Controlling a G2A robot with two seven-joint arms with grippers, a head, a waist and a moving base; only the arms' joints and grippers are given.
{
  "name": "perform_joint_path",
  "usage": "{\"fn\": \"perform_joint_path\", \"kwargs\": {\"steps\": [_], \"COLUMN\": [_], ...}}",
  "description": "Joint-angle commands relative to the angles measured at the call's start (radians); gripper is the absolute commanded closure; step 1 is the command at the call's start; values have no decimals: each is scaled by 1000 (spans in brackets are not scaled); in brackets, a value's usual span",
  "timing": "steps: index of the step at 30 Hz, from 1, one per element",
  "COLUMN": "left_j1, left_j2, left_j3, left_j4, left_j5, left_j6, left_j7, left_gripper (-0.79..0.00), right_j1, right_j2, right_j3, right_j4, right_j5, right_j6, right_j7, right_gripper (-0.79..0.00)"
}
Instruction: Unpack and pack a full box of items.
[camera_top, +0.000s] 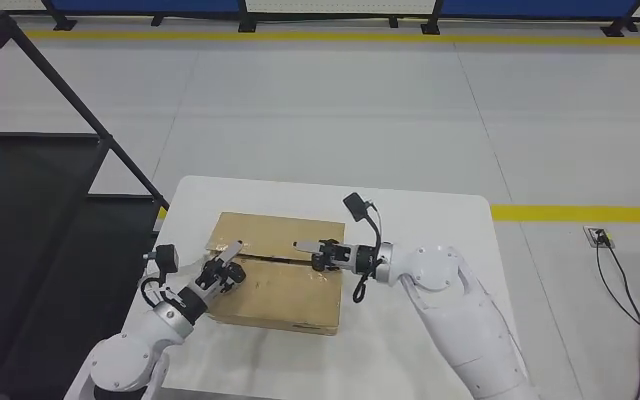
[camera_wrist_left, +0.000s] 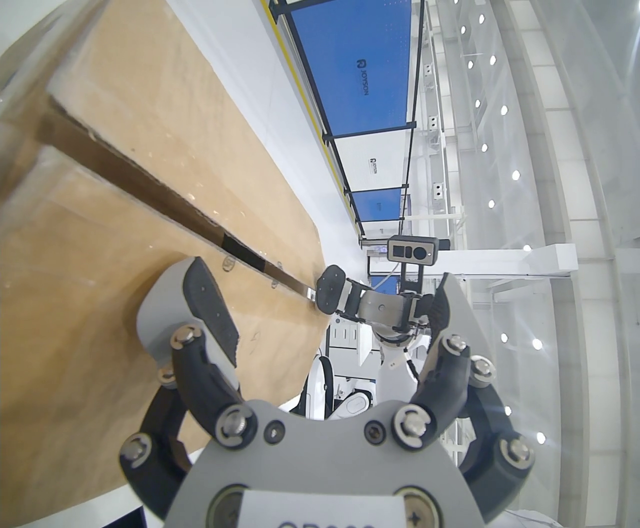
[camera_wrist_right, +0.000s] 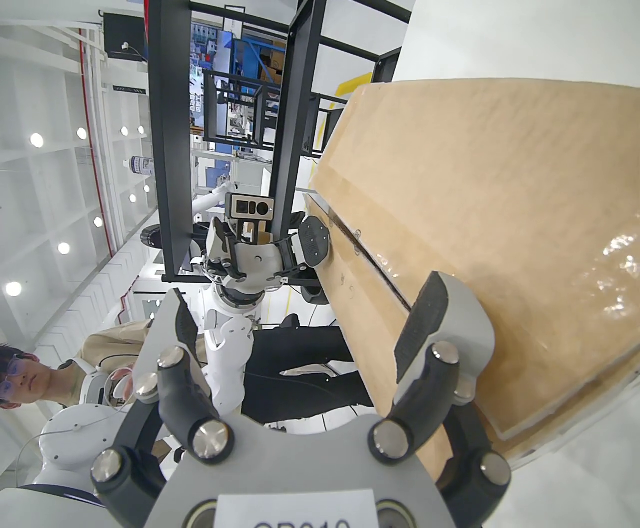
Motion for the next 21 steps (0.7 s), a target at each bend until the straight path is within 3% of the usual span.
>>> {"fn": "perform_joint_path", "kwargs": {"steps": [1, 13, 21], "left_j1": [2, 82, 150], "left_j2": [0, 5, 5], "left_j3": [-11, -242, -315], "left_j4": [-4, 31, 59], "left_j5": [-7, -133, -200], "left_j6": [-7, -24, -6], "left_j7": [7, 67, 48], "left_gripper": [-785, -785, -785], "right_j1": [-9, -41, -28], "right_j2": [3, 16, 20], "right_j3": [3, 20, 8], "right_j4": [0, 28, 40], "right_j5": [-11, 13, 18], "right_j6": [3, -22, -37], "right_j7": [-14, -37, -39], "right_gripper": [-785, -785, -785]}}
